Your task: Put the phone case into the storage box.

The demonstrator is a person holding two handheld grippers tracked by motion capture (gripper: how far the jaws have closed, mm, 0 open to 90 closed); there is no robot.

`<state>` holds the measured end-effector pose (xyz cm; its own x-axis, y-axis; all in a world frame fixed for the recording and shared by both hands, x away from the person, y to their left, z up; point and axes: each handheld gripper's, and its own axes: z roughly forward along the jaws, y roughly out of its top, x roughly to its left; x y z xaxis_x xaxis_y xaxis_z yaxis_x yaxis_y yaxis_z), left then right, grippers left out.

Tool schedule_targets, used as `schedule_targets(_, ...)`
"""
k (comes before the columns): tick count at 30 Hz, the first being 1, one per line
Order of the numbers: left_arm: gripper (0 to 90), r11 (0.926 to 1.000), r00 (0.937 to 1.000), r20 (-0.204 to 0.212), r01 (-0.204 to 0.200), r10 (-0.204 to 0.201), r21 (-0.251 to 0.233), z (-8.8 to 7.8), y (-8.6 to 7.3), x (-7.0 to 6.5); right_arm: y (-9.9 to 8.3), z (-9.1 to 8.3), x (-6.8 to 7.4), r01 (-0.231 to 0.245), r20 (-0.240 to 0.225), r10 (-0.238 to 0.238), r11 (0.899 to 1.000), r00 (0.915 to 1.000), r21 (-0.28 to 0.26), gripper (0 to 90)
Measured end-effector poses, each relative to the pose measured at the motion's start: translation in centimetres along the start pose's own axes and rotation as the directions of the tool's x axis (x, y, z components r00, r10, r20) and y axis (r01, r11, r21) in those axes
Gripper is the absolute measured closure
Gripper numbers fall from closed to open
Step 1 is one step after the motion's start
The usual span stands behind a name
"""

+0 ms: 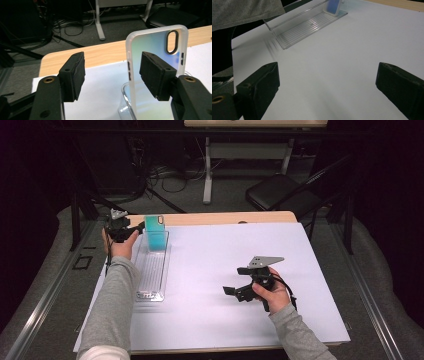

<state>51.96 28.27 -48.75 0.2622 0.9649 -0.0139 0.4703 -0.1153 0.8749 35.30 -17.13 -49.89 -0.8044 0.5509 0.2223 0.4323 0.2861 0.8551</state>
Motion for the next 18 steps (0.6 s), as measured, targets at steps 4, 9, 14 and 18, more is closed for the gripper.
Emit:
schedule_targets(4,37.4,0.9997,0.9998,-0.006,0.018,-0.018,0.016,-0.3,0.1,0.1,0.0,0.0,0.0,-0.001,0.000,0.001,1.000,1.0000,-0.001,5.0)
schedule_targets(9,32.6,0.9993,0.9995,-0.002,0.033,-0.033,0.017,-0.5,0.2,0.1,0.0,0.1,0.0,-0.005,-0.001,0.005,1.000,1.0000,-0.001,5.0)
schedule_targets(14,27.0,0.9993,0.9993,0.001,0.037,-0.037,0.005,-0.9,0.3,0.1,0.0,0.0,0.0,-0.001,0.001,0.001,1.000,1.0000,0.002,5.0)
schedule_targets(18,23.1,0.9992,0.9993,-0.010,0.037,-0.036,0.014,-1.3,0.6,-0.1,0.0,0.0,0.0,-0.003,0.002,0.003,1.000,1.0000,-0.002,5.1)
